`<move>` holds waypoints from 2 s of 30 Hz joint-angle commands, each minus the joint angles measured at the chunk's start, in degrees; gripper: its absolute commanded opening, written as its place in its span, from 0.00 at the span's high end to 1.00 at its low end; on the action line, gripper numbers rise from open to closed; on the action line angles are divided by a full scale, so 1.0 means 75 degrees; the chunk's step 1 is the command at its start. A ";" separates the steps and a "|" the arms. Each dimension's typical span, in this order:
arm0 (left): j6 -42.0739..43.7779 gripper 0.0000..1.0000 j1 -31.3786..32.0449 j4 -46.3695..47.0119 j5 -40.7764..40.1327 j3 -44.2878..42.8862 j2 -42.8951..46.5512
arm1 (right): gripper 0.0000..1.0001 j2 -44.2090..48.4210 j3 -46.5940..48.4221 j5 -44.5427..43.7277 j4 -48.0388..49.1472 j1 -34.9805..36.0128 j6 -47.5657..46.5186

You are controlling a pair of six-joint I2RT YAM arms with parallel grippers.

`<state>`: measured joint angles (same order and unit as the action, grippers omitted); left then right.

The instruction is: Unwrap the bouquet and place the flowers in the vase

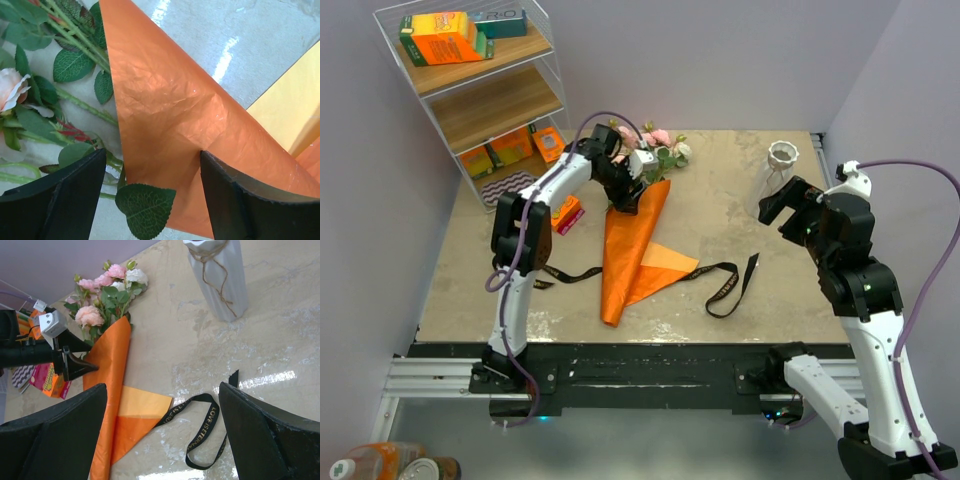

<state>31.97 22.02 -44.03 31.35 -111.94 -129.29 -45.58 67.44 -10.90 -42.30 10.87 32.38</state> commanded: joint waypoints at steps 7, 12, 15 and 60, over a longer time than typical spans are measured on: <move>0.0449 0.59 -0.0053 -0.0809 0.0613 -0.0813 -0.0105 | 0.05 0.0171 0.0113 0.0070 0.0250 -0.0008 0.0065; 0.0390 1.00 -0.0053 -0.0797 0.0448 -0.0848 0.0059 | 0.05 0.0195 0.0114 0.0117 0.0262 -0.0008 0.0112; 0.0390 1.00 -0.0042 -0.0856 0.0425 -0.0860 0.0130 | 0.05 0.0230 0.0125 0.0117 0.0250 0.0003 0.0112; 0.0250 0.29 -0.1061 -0.0962 0.1235 0.1390 0.1900 | 0.01 0.0746 -0.0120 0.0573 0.0074 -0.0008 0.0077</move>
<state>31.33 12.56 -54.24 37.01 -101.45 -116.36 -41.98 67.09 -8.51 -43.20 10.87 33.01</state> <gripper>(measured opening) 0.707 0.986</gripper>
